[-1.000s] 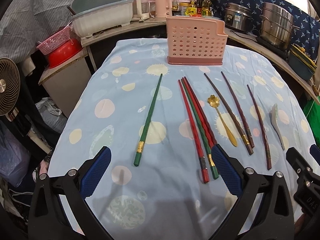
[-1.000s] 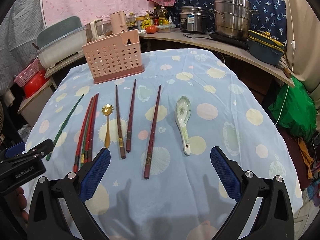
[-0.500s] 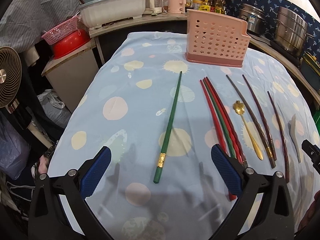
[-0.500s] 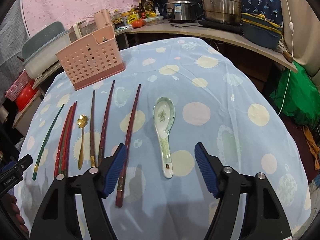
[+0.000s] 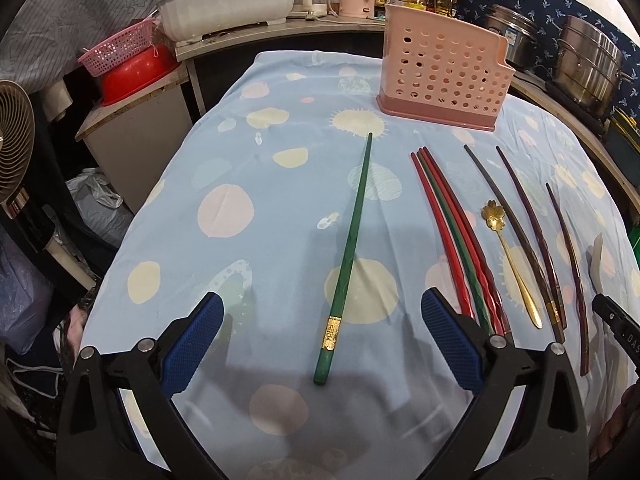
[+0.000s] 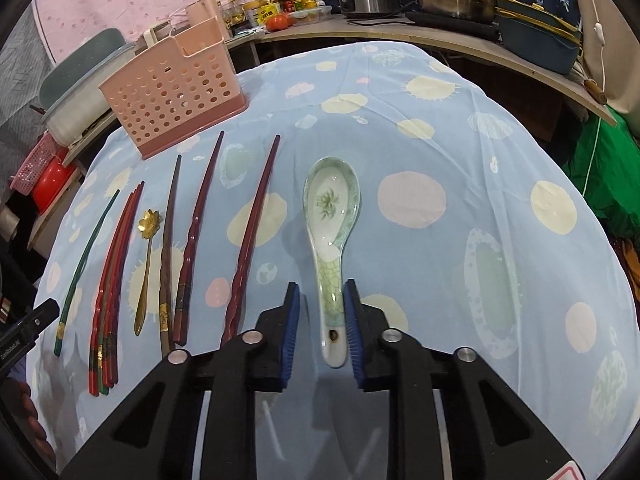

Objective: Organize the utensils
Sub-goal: 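Grasp the white ceramic spoon with the right tool while the left tool grasps the green chopstick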

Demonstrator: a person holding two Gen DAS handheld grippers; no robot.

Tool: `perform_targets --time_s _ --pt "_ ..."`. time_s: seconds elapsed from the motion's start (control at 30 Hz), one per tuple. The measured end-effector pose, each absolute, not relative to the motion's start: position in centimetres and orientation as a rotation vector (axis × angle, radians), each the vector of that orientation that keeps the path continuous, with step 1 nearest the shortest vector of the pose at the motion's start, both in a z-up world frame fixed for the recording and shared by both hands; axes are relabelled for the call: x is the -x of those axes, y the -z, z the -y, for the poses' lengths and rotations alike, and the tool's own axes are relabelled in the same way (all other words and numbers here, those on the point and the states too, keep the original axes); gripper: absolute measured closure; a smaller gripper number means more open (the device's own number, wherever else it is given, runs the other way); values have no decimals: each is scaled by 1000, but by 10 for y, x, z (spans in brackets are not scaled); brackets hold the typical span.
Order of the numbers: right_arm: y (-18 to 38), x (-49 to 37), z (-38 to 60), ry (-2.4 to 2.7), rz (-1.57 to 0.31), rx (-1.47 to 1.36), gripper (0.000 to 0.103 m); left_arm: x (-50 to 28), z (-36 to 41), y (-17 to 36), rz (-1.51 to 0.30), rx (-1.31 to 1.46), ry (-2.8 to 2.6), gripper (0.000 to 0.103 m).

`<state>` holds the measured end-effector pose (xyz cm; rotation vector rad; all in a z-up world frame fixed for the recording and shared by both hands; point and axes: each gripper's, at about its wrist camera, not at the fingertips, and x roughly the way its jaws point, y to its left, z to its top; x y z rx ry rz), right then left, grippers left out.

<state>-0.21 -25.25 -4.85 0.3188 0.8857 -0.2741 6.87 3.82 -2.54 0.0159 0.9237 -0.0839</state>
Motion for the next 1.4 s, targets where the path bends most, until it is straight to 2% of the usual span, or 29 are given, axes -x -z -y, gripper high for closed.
perform_targets --time_s 0.03,0.13,0.3,0.53,0.63,0.8,1.07,1.4 --pt "49 2 252 275 -885 -316 89 -70 -39 27 -929 -12 89 13" --pt "49 3 250 274 -884 -306 90 -74 -40 33 -950 -2 102 21" --pt "48 5 247 260 -881 -303 91 -78 -41 42 -982 4 120 40" --pt "44 8 239 240 -877 -293 91 -70 -44 41 -982 6 137 53" --pt "42 12 236 234 -872 -290 91 -66 -45 40 -986 10 150 64" --pt "38 17 233 223 -867 -288 91 -60 -45 40 -998 18 175 91" --pt "26 30 227 208 -841 -277 92 -43 -35 30 -982 -7 218 96" --pt "-9 43 221 168 -770 -275 94 -26 -34 -23 -879 10 247 96"
